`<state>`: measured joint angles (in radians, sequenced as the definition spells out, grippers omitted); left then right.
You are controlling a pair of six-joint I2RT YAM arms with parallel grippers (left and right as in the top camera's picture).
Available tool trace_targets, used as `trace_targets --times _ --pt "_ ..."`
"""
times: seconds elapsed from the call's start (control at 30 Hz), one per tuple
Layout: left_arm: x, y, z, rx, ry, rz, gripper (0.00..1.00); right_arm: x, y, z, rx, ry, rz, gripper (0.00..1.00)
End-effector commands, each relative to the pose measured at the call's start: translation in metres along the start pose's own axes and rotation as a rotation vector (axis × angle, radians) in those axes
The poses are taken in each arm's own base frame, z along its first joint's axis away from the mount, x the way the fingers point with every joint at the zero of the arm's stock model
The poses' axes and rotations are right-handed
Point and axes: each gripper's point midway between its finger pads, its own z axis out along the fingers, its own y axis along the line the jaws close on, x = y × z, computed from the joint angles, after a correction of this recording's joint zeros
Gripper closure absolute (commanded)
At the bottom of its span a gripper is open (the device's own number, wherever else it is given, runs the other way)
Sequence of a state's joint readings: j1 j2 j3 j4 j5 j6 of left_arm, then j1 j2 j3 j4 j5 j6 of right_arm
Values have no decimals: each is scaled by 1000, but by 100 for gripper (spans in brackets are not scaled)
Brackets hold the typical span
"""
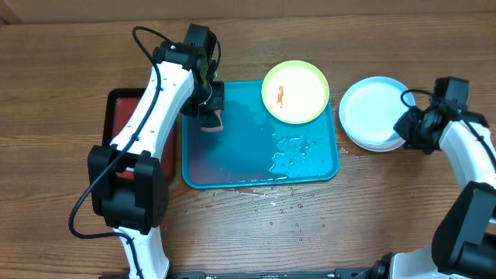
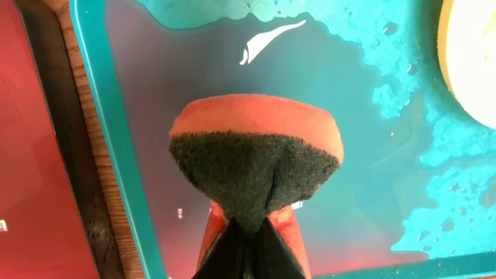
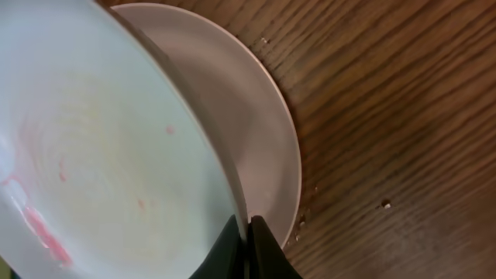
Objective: Clean dirty plates on tray and stack at the side
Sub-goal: 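Carry the light blue plate right and set it on the white plate, then release the plate and move right gripper to the yellow-green plate rim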
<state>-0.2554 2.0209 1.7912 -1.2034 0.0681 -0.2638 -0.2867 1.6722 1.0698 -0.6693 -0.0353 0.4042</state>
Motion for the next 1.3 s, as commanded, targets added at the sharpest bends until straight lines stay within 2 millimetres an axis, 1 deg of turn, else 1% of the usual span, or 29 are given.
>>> trace_targets --times 0.0,0.17,0.2,0.27,0.33,0.37,0.4,0.47,0.53,0.6,0.7,0.8,0.83,1.0,1.07,1.1,1.17,1.27 --pt "2 -1 5 4 14 -5 96 -1 -5 -1 11 -36 -7 96" --pt "2 -1 5 4 15 -5 96 1 -13 2 46 -43 2 96" --pt "2 -1 5 4 15 -5 96 1 -13 2 46 -44 12 92" --pt "2 -1 5 4 14 -5 96 0 -12 2 43 -46 19 74" --pt "2 -1 5 4 14 -5 96 0 -6 1 15 -41 17 55" --pt "2 -1 5 4 14 -5 96 0 0 0 -18 -32 17 48" --pt "2 -1 5 4 13 -5 96 0 6 -2 -50 -25 15 46" --pt "1 -2 5 5 11 -5 96 -3 34 -11 -185 3 -9 45" --pt "1 -2 5 5 10 -4 96 -6 66 -28 -339 28 -51 45" --pt "1 -2 5 5 10 -5 96 -7 92 -42 -442 38 -85 45" --pt "-1 -2 5 7 1 -4 96 -2 122 -52 -499 31 -140 45" --pt "-3 -3 5 10 -6 -4 96 14 149 -53 -515 43 -141 49" --pt "-3 -3 5 10 -7 -4 96 20 156 -52 -494 39 -132 50" --pt "-3 -3 5 10 -7 -4 96 41 178 -39 -356 -36 -64 50" --pt "-3 -3 5 10 -7 -4 96 52 191 -31 -336 -57 -81 50" --pt "-3 -3 5 10 -6 -4 96 59 197 -26 -331 -59 -99 50" --pt "-3 -3 5 10 -6 -4 96 69 203 -13 -311 -53 -121 50" --pt "-3 -3 5 10 -6 -4 96 85 200 14 -253 -16 -121 51"
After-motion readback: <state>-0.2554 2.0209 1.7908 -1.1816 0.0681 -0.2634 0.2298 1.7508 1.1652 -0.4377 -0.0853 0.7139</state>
